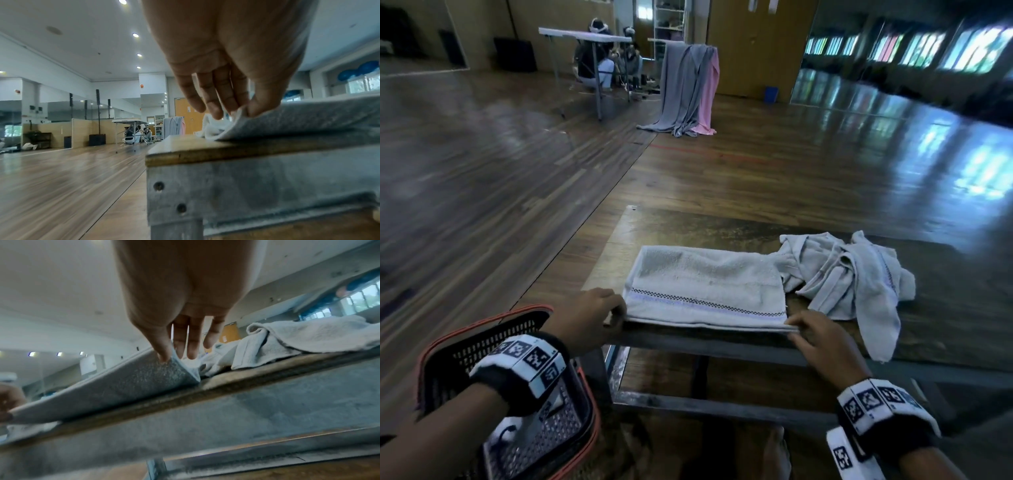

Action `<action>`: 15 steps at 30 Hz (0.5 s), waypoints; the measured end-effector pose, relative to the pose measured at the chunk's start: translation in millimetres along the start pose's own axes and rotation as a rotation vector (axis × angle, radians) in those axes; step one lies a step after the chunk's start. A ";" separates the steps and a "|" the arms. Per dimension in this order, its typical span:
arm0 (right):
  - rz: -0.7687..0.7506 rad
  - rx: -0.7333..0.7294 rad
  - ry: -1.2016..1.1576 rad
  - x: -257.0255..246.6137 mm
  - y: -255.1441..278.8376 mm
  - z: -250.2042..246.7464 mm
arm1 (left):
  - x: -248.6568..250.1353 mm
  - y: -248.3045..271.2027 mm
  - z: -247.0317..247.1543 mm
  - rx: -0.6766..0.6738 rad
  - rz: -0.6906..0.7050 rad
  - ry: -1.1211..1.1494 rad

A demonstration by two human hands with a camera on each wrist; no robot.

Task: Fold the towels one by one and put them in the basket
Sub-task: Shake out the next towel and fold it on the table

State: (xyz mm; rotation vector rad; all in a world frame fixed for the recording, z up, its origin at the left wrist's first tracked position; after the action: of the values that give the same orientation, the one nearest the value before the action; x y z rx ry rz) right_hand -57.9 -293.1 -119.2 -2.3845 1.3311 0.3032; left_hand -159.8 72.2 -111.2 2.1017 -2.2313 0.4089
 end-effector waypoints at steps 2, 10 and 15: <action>0.020 0.087 -0.118 -4.1 8.8 -15.5 | 7.2 7.3 -18.6 0.149 0.018 0.160; 0.008 0.224 -0.636 -14.9 37.6 -65.3 | 32.4 33.8 -66.4 0.340 -0.027 0.779; 0.025 0.353 -0.721 -12.3 33.0 -79.1 | 34.7 35.7 -80.5 0.353 -0.102 0.941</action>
State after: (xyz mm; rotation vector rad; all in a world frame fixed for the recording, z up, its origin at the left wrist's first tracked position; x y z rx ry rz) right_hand -92.6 -333.7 -51.0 -1.7135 0.9653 0.7743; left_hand -209.3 57.9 -31.8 1.5735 -1.5464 1.4870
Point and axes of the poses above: each hand's wrist, its own y-axis away from the middle knuckle, its own z-axis out of the palm, x = y × z, the point moved 2 cm from there along -y, towards the middle knuckle
